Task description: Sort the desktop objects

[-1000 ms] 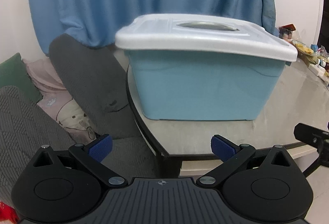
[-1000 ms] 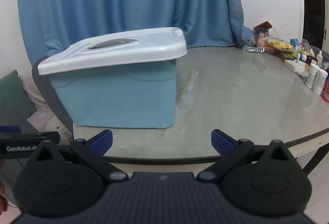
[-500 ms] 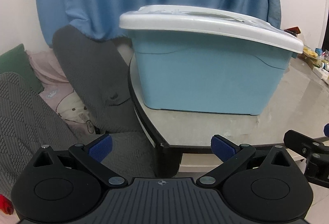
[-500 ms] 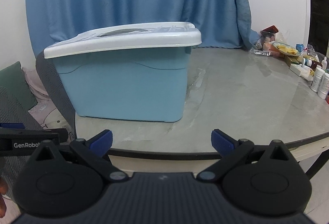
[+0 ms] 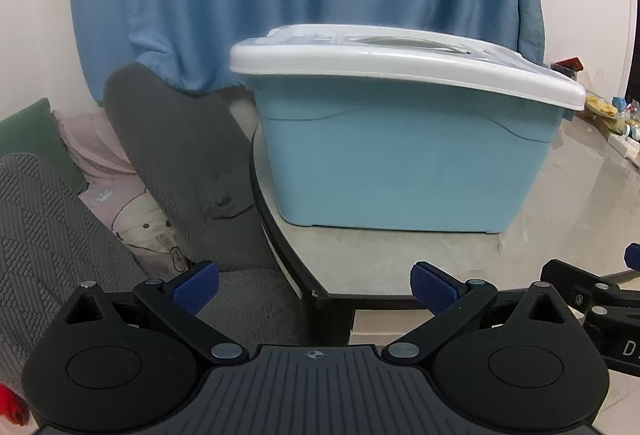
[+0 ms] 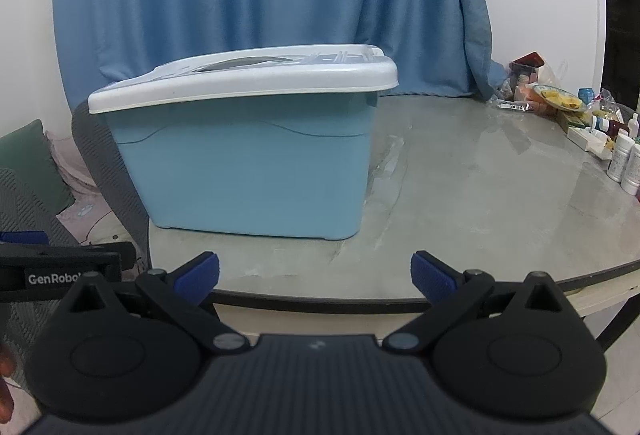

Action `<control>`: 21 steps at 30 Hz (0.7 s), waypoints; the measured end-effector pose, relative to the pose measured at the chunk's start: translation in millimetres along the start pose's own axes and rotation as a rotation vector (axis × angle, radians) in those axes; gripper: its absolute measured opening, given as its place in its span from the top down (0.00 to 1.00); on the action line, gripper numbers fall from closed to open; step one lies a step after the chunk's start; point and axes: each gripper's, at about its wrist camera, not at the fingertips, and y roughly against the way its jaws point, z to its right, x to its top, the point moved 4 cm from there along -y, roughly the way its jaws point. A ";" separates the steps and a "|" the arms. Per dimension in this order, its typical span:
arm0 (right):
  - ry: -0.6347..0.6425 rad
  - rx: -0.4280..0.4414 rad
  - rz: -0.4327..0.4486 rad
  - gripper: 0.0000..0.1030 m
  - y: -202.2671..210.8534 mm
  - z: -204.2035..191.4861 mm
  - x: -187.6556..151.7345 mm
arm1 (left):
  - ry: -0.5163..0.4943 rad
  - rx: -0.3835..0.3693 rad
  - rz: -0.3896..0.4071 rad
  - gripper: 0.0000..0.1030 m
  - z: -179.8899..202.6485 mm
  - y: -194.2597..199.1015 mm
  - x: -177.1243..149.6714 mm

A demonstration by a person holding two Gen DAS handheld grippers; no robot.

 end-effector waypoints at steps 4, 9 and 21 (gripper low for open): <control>-0.001 0.003 0.006 0.01 1.8 1.0 0.9 | -0.005 -0.004 -0.002 0.00 4.1 0.2 -0.3; -0.008 -0.005 0.013 0.01 6.5 -5.6 -2.0 | -0.012 -0.006 0.001 0.00 9.1 1.6 -0.4; -0.005 0.000 0.015 0.01 8.2 -6.3 -1.2 | -0.013 -0.008 -0.002 0.00 11.2 1.9 -1.0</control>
